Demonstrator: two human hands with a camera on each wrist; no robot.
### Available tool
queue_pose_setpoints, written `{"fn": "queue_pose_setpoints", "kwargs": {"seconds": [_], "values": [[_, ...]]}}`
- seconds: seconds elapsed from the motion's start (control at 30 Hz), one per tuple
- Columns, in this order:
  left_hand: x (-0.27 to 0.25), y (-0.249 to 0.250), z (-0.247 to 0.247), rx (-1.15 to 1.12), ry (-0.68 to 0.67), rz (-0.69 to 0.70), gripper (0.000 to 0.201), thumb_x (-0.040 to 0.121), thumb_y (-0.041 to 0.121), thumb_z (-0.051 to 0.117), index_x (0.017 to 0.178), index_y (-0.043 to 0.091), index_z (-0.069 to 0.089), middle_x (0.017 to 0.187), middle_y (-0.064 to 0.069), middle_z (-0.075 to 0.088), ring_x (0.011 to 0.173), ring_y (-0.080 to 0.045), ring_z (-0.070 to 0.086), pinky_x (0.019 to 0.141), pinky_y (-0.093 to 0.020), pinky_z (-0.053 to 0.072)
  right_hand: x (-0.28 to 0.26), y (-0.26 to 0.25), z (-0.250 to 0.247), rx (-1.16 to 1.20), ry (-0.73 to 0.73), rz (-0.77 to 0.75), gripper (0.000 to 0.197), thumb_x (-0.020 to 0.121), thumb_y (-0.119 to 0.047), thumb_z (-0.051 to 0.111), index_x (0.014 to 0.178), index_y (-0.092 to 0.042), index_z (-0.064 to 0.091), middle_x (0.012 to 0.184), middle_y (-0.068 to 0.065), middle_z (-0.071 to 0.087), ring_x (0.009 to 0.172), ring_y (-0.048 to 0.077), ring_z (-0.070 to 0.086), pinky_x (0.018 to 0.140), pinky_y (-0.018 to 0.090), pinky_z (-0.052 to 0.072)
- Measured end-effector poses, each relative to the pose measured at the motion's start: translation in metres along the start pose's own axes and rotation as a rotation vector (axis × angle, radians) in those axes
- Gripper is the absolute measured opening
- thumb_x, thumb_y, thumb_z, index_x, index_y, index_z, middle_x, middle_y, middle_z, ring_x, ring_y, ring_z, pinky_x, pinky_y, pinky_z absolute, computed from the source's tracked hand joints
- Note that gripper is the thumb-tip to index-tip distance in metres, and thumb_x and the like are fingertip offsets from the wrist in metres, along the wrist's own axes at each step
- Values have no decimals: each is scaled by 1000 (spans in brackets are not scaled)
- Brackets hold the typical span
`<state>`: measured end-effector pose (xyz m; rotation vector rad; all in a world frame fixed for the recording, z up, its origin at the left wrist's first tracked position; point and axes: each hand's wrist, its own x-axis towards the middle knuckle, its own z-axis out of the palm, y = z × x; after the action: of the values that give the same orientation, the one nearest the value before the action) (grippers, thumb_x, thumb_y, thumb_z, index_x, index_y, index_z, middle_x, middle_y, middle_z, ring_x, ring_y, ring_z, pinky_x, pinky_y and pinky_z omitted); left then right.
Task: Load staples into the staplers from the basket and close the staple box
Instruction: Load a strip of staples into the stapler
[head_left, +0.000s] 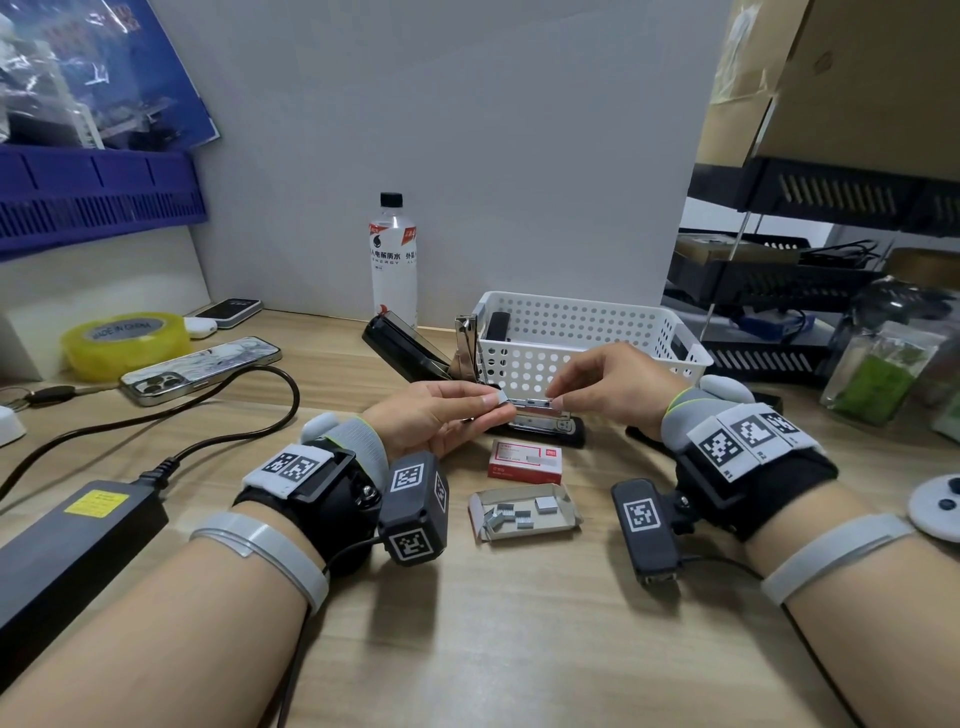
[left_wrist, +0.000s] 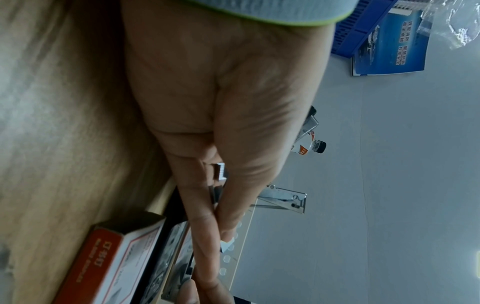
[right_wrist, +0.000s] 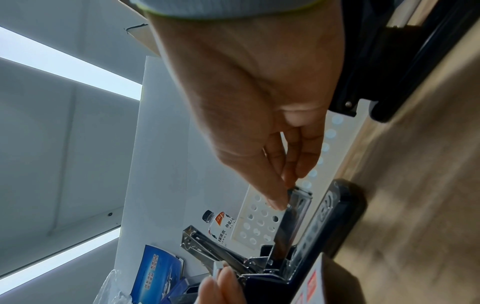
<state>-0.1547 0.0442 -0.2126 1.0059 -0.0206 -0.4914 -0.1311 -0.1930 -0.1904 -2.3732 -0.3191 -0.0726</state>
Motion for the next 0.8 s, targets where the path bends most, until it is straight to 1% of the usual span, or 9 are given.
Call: {"fn": "queue_pose_setpoints", "kwargs": {"seconds": [0.13,0.23,0.37,0.47,0.57,0.63,0.7,0.77,0.8], "values": [[-1,0,0,10,2,-2,22,85,-7,60,106,-10,64,109,-29,70,97,-30,73,83,-32,57,-1,0,0,20,23,-5,7,78,-16,83,82,-20,80,81,-2,78,78,13,69,80,28,54],[-1,0,0,3,-3,0,21,85,-8,60,106,-10,64,108,-29,70,97,-31,73,83,-31,58,0,0,1,22,25,-6,8,78,-16,83,83,-21,80,81,-3,78,85,17,73,83,30,56],[0,-1,0,2,-5,11,16,88,-9,58,102,-10,65,103,-27,71,92,-29,74,79,-29,59,3,3,4,24,20,-12,9,76,-14,84,82,-20,80,82,-1,79,90,25,73,92,40,57],[0,-1,0,-7,-11,12,15,88,-9,58,102,-11,64,102,-27,71,92,-30,74,80,-30,59,3,4,4,16,13,-11,9,76,-14,84,81,-20,80,81,0,79,90,26,73,93,44,56],[1,-2,0,2,-11,17,16,88,-9,58,102,-11,64,101,-27,71,93,-29,74,81,-30,59,3,3,4,-8,-5,11,7,77,-18,83,80,-23,80,80,-1,78,83,20,71,91,41,55],[1,-2,0,6,-10,14,15,88,-9,59,102,-11,64,101,-27,71,93,-29,74,81,-30,59,2,2,3,-16,-26,20,6,79,-21,82,80,-26,81,77,-2,76,76,15,67,85,38,54],[1,-1,0,14,-11,10,17,86,-8,60,102,-10,65,103,-27,71,94,-29,73,81,-30,59,0,0,3,-10,-24,19,3,82,-24,80,82,-26,81,75,-4,75,72,10,62,78,32,52],[1,-1,-1,14,-14,6,19,83,-7,62,102,-10,65,104,-27,71,95,-30,73,82,-30,59,-3,-4,2,-22,-6,33,8,84,-32,77,81,-28,82,77,-6,76,75,10,63,79,30,51],[0,-1,0,12,-15,4,19,83,-7,62,102,-10,66,105,-28,71,95,-30,73,82,-31,58,-3,-5,2,-33,-7,53,11,85,-35,75,80,-29,82,80,-6,77,78,13,66,81,32,54]]}}
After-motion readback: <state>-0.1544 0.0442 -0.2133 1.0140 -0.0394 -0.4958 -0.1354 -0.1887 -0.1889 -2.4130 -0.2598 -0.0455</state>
